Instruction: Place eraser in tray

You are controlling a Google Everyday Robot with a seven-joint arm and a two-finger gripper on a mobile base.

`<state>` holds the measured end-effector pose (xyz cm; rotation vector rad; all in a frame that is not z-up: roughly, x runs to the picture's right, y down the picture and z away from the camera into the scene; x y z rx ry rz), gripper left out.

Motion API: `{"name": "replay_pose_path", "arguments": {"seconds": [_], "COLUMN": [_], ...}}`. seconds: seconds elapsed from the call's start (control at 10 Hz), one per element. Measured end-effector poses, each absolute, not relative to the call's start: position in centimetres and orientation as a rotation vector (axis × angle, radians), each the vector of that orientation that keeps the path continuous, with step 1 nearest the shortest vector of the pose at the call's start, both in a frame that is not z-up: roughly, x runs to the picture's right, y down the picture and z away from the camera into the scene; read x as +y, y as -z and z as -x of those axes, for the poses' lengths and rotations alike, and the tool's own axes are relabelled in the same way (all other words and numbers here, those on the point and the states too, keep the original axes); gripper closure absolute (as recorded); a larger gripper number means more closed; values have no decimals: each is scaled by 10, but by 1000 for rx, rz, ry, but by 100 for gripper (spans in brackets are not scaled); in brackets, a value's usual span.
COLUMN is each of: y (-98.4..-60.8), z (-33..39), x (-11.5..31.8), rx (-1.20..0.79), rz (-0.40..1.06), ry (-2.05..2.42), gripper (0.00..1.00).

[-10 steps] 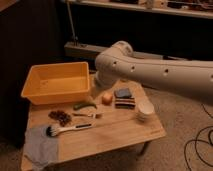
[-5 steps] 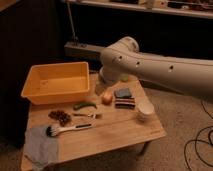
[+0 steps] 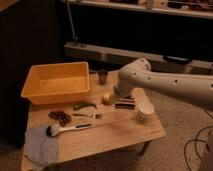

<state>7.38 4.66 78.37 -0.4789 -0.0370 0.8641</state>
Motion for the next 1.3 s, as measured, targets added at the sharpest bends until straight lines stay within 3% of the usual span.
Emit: {"name": "replay_pose_path", "arguments": {"seconds": [0.2,0.7,1.3], "y": [-808,-819,-883], "z": [-103,-108,-143], "x": [56,58,84], "rx": [-34,-55,2], "rz": [485,501,499], "ry": [-844,-821,-736], "gripper": [35,35,35]}}
